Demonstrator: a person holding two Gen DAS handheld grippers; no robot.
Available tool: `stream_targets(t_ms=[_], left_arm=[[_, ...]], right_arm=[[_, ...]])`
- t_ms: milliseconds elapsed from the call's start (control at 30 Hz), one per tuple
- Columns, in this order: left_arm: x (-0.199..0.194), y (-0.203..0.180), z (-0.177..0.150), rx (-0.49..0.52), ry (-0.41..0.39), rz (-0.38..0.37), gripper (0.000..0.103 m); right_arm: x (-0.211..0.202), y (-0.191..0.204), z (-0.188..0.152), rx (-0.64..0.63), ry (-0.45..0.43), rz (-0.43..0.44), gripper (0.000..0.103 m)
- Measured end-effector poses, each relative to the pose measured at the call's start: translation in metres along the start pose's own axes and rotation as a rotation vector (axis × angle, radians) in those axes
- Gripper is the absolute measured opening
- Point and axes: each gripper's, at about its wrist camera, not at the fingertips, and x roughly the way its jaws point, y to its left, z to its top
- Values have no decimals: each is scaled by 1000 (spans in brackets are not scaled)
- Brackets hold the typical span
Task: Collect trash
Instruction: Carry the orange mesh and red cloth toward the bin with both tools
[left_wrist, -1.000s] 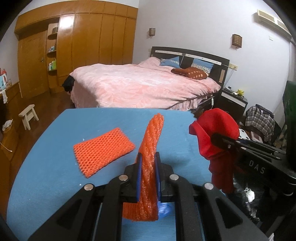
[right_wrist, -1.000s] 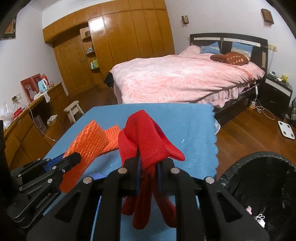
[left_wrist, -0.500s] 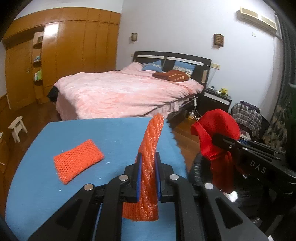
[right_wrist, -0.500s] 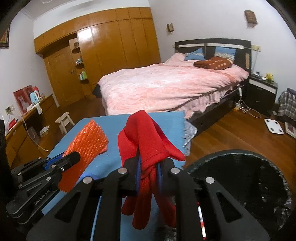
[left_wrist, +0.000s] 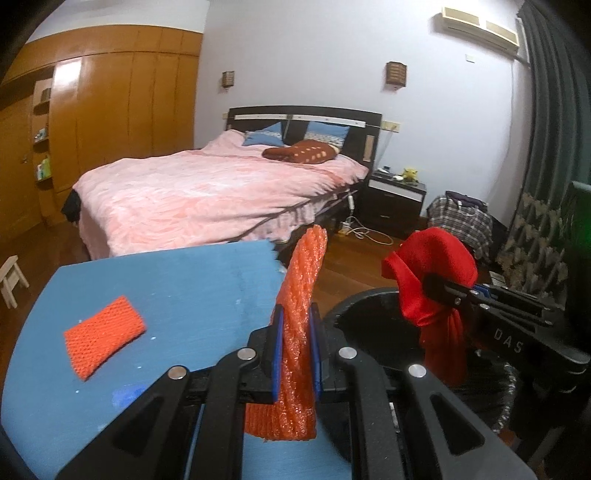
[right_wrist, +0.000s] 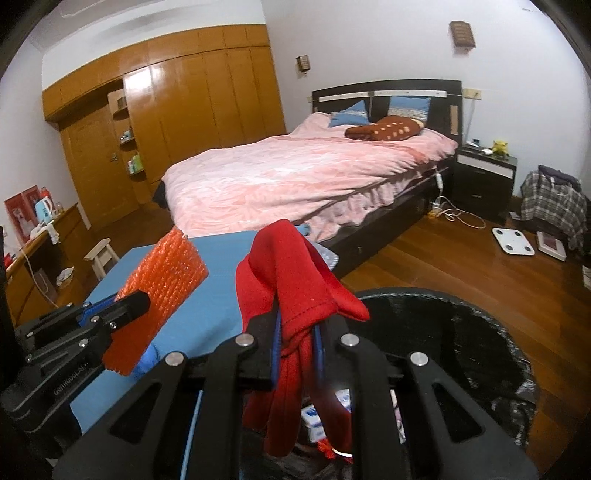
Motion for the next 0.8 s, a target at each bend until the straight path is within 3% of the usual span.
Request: stream_targets(t_ms=[800], left_arm=[[46,-85,-9,89,70,-165,12]], right_arm=[[-19,-81,-32,81,23,-154,13]])
